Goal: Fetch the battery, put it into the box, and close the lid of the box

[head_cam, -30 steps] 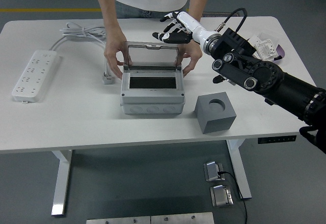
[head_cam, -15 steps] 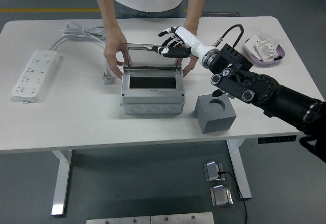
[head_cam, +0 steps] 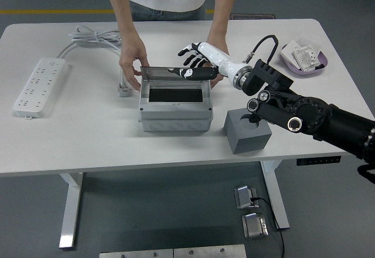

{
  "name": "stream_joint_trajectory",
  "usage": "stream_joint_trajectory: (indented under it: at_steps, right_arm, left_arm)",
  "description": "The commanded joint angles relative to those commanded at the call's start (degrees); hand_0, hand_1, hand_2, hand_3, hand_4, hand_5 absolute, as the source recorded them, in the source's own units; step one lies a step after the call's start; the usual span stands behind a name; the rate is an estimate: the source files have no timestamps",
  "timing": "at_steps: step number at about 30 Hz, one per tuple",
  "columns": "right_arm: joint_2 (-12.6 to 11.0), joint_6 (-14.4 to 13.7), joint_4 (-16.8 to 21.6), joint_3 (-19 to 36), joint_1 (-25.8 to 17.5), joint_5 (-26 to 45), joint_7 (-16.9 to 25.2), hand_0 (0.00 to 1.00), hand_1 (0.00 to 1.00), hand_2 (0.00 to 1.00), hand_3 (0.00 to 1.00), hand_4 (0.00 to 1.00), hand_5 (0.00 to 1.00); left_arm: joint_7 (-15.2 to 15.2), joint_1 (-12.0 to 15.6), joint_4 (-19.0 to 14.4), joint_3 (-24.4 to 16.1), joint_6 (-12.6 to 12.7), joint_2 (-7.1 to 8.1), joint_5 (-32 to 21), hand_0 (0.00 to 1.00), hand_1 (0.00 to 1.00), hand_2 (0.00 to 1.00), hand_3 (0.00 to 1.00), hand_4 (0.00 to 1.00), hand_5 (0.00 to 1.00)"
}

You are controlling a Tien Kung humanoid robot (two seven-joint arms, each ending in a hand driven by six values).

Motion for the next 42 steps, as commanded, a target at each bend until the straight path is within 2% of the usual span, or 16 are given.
stream_joint_trajectory:
  at_steps: [7, 12, 25, 31, 36, 39, 40, 42]
  right_arm:
    - [-2.23, 0.12, 6.48, 0.72, -2.53, -3.86, -2.03, 0.598, 0.583, 0.614, 0.756, 0.761, 0.52]
    - [-3.1, 0.23, 9.66, 1.58, -4.54, -5.62, -2.97, 0.566, 0.566, 0.616, 0.754, 0.757, 0.518]
    - [-4.76, 0.68, 10.35, 6.94, -7.27, -7.35, -4.27, 0.507, 0.558, 0.611, 0.754, 0.757, 0.517]
    - [-6.68, 2.56, 12.78, 14.18, -11.74, -13.6, -7.55, 0.483, 0.551, 0.593, 0.756, 0.75, 0.51]
    - [-9.02, 4.64, 18.2, 22.37, -17.1, -21.58, -10.33, 0.457, 0.519, 0.56, 0.751, 0.741, 0.499]
    - [-10.14, 3.96, 21.58, 27.98, -20.64, -26.25, -9.56, 0.457, 0.519, 0.56, 0.751, 0.741, 0.499]
    - [-10.31, 3.45, 22.63, 29.92, -21.84, -27.63, -8.86, 0.432, 0.496, 0.54, 0.72, 0.737, 0.493]
    - [-10.36, 1.53, 24.97, 34.2, -24.67, -30.39, -6.63, 0.432, 0.496, 0.54, 0.72, 0.737, 0.493]
  left_arm:
    - [-0.25, 0.59, 0.0, 0.74, 0.15, -0.36, -1.21, 0.632, 0.685, 0.582, 0.578, 0.542, 0.002]
    - [-0.39, 0.75, 0.01, 1.08, 0.19, -0.67, -1.69, 0.632, 0.685, 0.581, 0.577, 0.541, 0.002]
    - [-0.32, 0.92, -0.03, 1.02, 0.15, -1.0, -1.61, 0.632, 0.684, 0.581, 0.577, 0.54, 0.002]
    - [-0.28, 1.21, -0.04, 0.97, 0.15, -1.29, -1.61, 0.632, 0.683, 0.58, 0.576, 0.537, 0.002]
    - [-0.37, 1.46, -0.02, 1.12, 0.24, -1.5, -2.01, 0.632, 0.683, 0.579, 0.575, 0.536, 0.002]
    - [-0.53, 1.61, -0.01, 1.45, 0.32, -1.63, -2.59, 0.632, 0.683, 0.579, 0.575, 0.536, 0.002]
    - [-0.57, 1.68, 0.0, 1.54, 0.35, -1.69, -2.78, 0.631, 0.683, 0.579, 0.575, 0.534, 0.002]
    - [-0.62, 1.82, 0.0, 1.67, 0.39, -1.85, -3.04, 0.631, 0.683, 0.579, 0.575, 0.534, 0.002]
